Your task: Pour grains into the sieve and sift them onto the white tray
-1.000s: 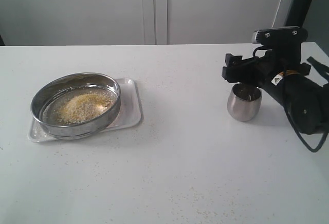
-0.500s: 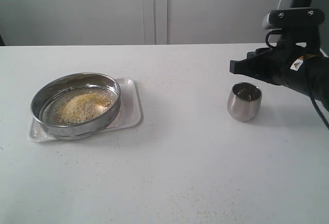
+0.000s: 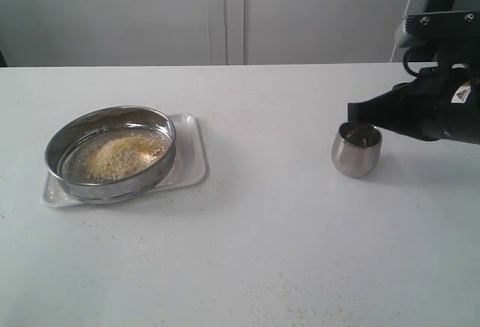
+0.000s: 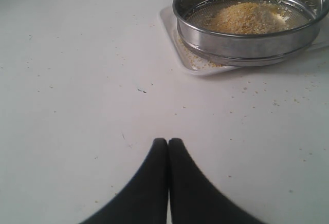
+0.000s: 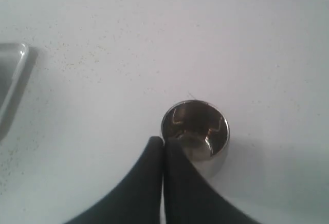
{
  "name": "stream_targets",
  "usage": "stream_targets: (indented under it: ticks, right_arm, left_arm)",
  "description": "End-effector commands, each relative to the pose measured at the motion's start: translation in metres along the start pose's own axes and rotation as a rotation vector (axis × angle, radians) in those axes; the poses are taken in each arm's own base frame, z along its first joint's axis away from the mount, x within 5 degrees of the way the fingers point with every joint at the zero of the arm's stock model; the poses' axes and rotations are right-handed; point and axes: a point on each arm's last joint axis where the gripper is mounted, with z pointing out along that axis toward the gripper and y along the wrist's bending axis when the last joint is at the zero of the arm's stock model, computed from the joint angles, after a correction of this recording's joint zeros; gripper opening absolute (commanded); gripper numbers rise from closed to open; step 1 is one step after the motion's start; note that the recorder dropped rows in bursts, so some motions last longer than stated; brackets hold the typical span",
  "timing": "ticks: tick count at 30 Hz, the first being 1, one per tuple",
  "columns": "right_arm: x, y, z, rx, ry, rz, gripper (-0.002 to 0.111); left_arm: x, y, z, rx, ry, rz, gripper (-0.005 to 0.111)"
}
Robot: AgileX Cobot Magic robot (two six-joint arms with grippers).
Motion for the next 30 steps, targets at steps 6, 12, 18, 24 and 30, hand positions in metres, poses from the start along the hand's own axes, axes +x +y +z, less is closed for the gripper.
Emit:
stream_targets:
  ticks: [6,12,18,24,30]
  right_arm:
    - [0.004,0.002,-0.023,-0.014,0.096,-0.009,0.000]
    - [0.007,0.002,-0.037,-0.021,0.144,-0.020,0.000]
    - [0.012,-0.005,-0.048,0.018,0.219,-0.039,0.000]
    - [0.013,-0.018,-0.061,0.107,0.234,-0.007,0.000]
    - [0.011,-0.019,-0.075,0.115,0.216,0.005,0.000]
  left_arm:
    - [0.001,0.000,0.000,0.001,0.000,-0.007,0.000]
    - [0.001,0.000,0.000,0.001,0.000,-0.007,0.000]
    - [0.001,0.000,0.000,0.001,0.000,-0.007,0.000]
    - [0.001,0.000,0.000,0.001,0.000,-0.007,0.000]
    - [0.001,0.000,0.000,0.001,0.000,-0.007,0.000]
